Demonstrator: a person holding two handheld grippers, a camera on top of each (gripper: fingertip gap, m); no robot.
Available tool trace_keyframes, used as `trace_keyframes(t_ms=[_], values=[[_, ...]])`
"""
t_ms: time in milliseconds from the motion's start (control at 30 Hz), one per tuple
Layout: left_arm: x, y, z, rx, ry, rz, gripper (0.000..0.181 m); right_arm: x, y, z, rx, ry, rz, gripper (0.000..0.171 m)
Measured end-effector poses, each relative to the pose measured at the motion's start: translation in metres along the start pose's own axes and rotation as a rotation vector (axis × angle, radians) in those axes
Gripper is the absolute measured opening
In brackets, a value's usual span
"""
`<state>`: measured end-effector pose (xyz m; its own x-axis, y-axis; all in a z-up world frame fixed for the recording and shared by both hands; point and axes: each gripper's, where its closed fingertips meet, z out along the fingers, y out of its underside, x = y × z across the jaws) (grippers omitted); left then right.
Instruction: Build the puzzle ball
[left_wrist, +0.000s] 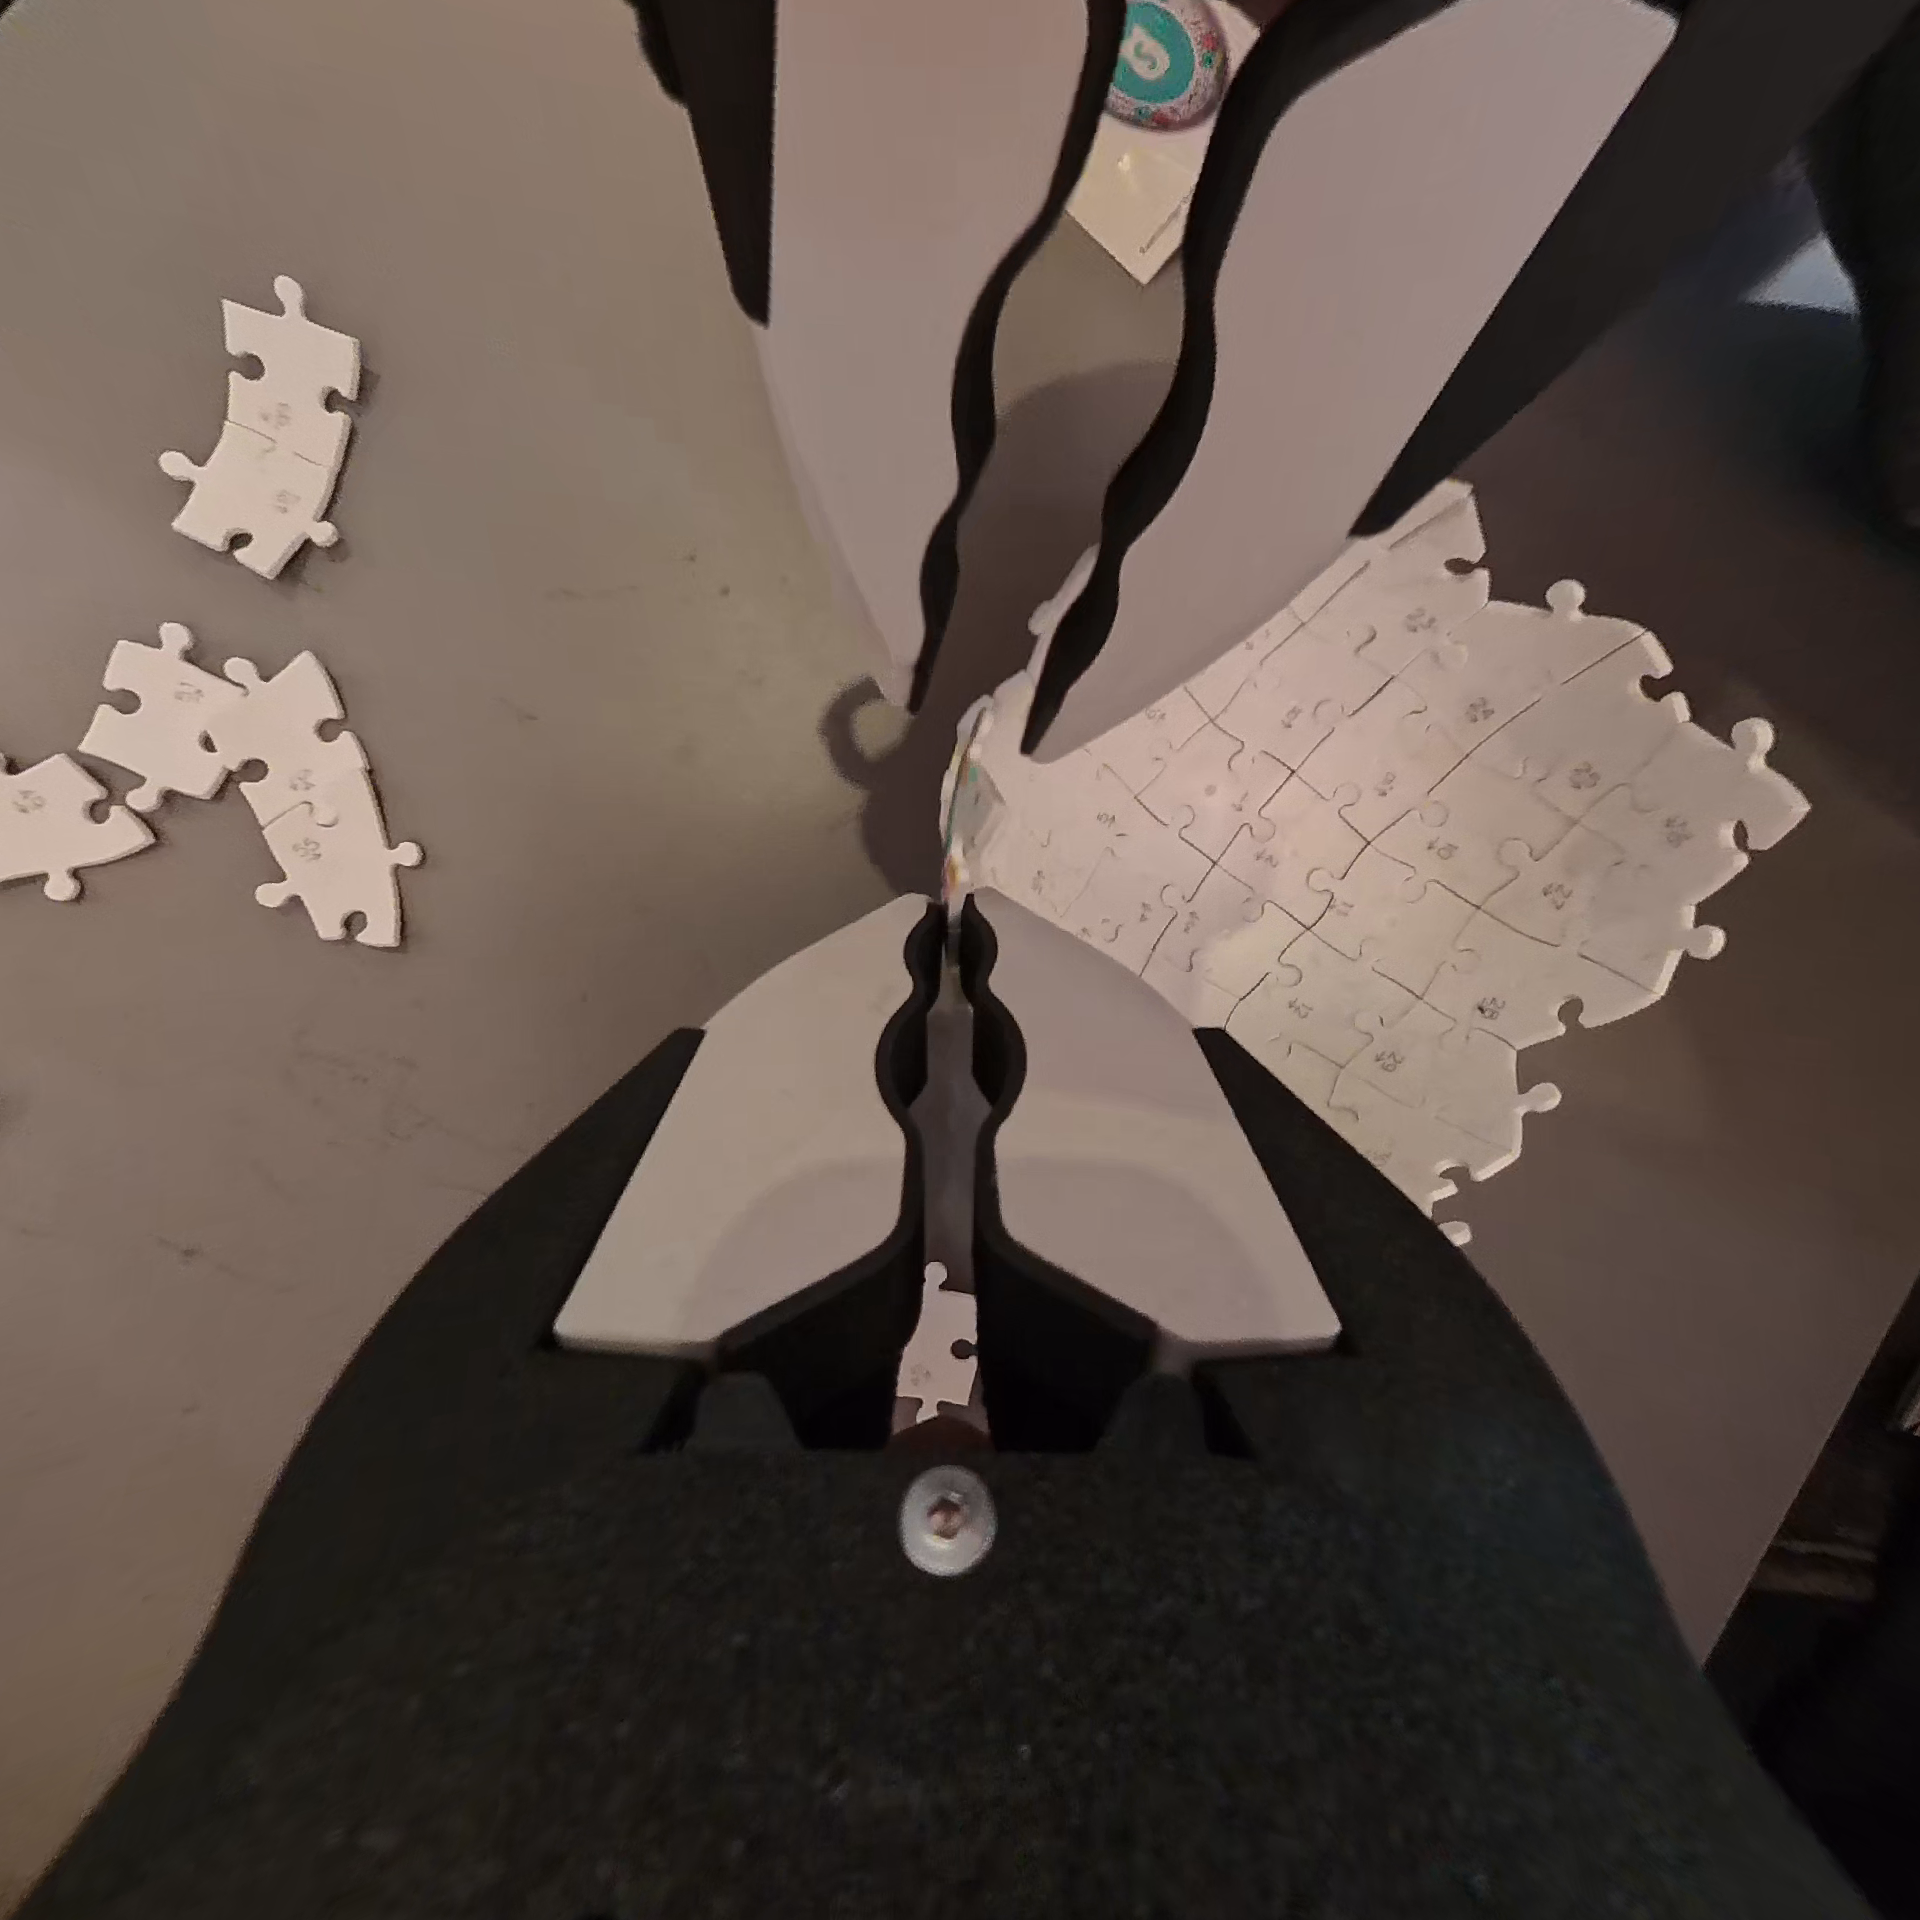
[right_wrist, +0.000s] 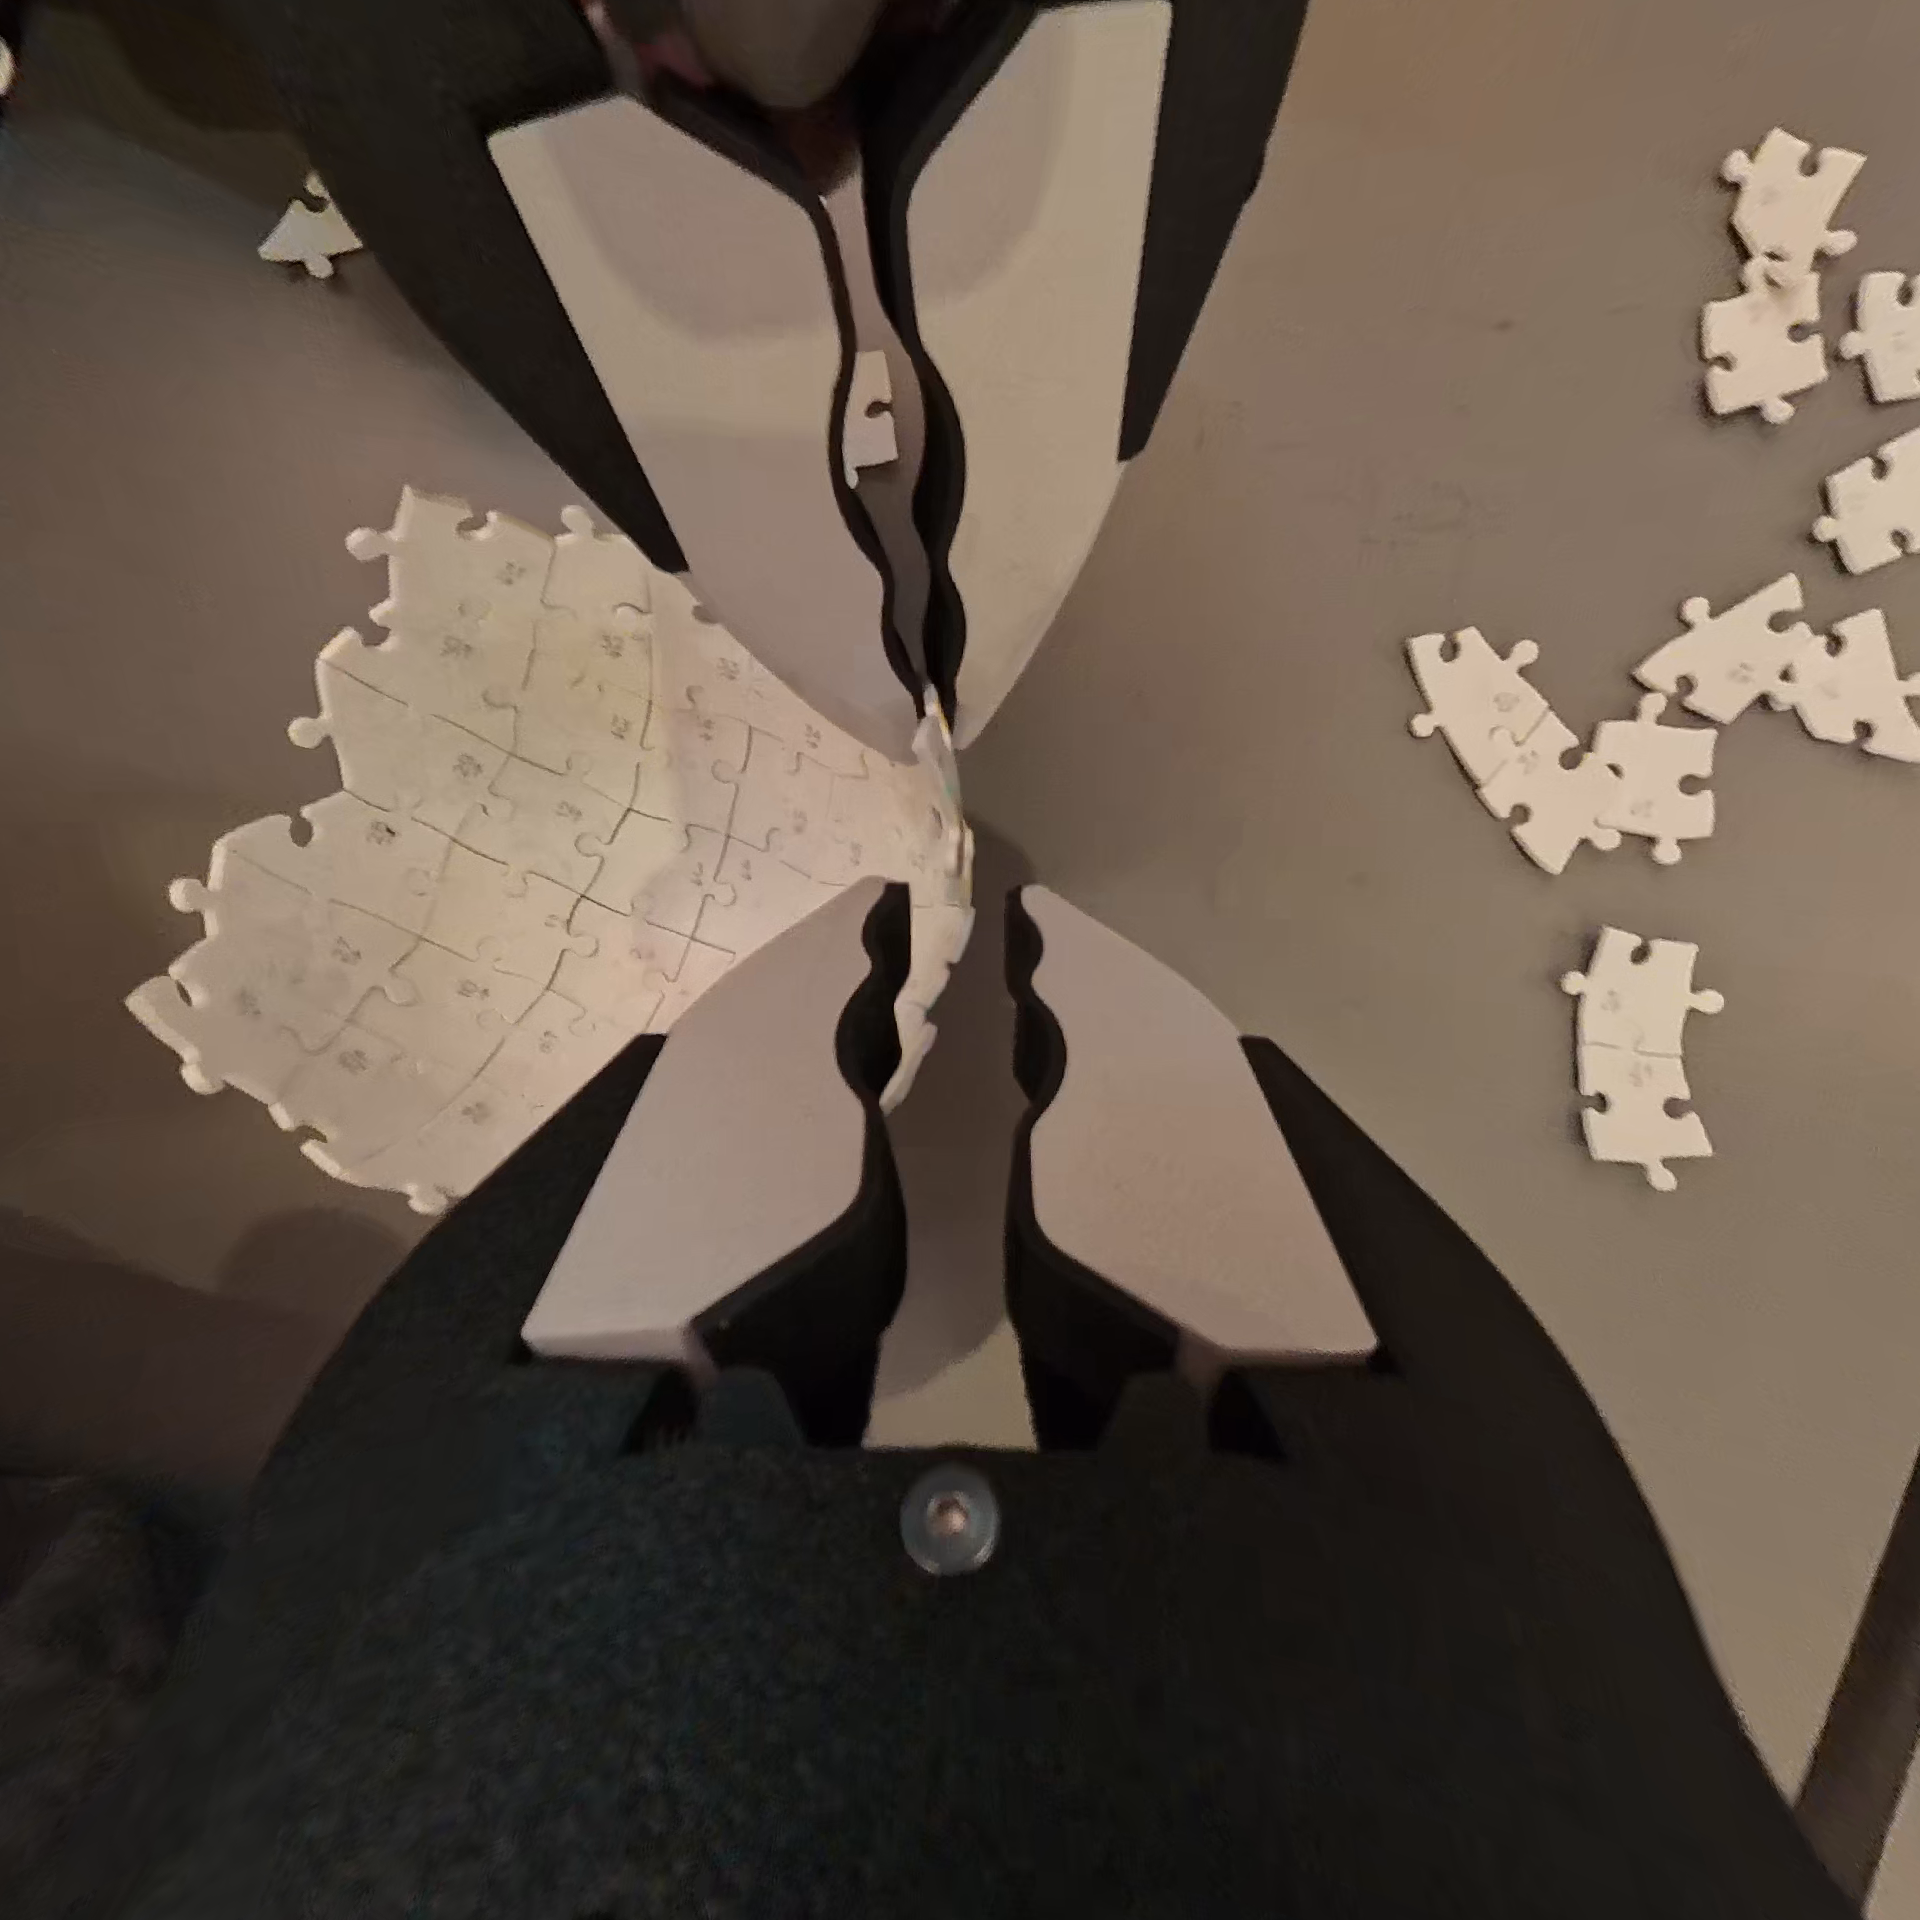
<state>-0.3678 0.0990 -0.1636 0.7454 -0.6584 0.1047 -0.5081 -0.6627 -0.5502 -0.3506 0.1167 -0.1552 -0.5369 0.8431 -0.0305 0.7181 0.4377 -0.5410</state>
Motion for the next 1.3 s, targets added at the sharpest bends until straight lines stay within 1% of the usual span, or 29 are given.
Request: trace_keyframes(t_ms=[200, 233, 267, 300, 733, 800, 833, 900, 1033, 1200, 1300], values=[[-0.001, 0.000, 0.000, -0.005, -0.008, 0.001, 0.002, 0.001, -0.001, 0.006, 0.000, -0.021, 0.007, 0.014], [-0.001, 0.000, -0.001, -0.006, -0.009, 0.001, 0.002, 0.000, -0.001, 0.007, -0.003, -0.024, 0.006, 0.011], [-0.001, 0.001, -0.001, -0.007, -0.010, -0.001, 0.002, 0.001, -0.001, 0.008, -0.004, -0.024, 0.002, 0.005], [-0.001, 0.001, -0.001, -0.007, -0.011, -0.002, 0.002, 0.001, -0.001, 0.008, 0.000, -0.018, -0.004, 0.005], [-0.002, 0.002, 0.001, -0.022, -0.023, 0.006, 0.002, 0.002, 0.000, 0.010, -0.013, 0.000, -0.056, 0.004], [-0.002, 0.002, 0.001, -0.019, -0.020, 0.003, 0.002, 0.002, -0.003, 0.010, -0.001, 0.005, -0.070, 0.014], [-0.002, 0.002, 0.001, -0.019, -0.018, 0.001, 0.002, 0.002, -0.005, 0.009, 0.003, 0.007, -0.080, 0.014], [-0.002, 0.002, 0.001, -0.017, -0.016, -0.001, 0.002, 0.001, -0.008, 0.009, 0.013, 0.010, -0.105, 0.013], [-0.003, 0.002, 0.001, -0.014, -0.012, -0.006, 0.002, 0.004, -0.007, 0.012, 0.002, 0.034, -0.147, 0.005], [-0.004, 0.003, 0.001, -0.013, -0.017, -0.008, 0.002, 0.006, -0.008, 0.013, 0.005, 0.056, -0.172, 0.004], [-0.004, 0.004, 0.001, -0.014, -0.010, -0.009, 0.002, 0.006, -0.007, 0.013, 0.000, 0.040, -0.160, 0.004]])
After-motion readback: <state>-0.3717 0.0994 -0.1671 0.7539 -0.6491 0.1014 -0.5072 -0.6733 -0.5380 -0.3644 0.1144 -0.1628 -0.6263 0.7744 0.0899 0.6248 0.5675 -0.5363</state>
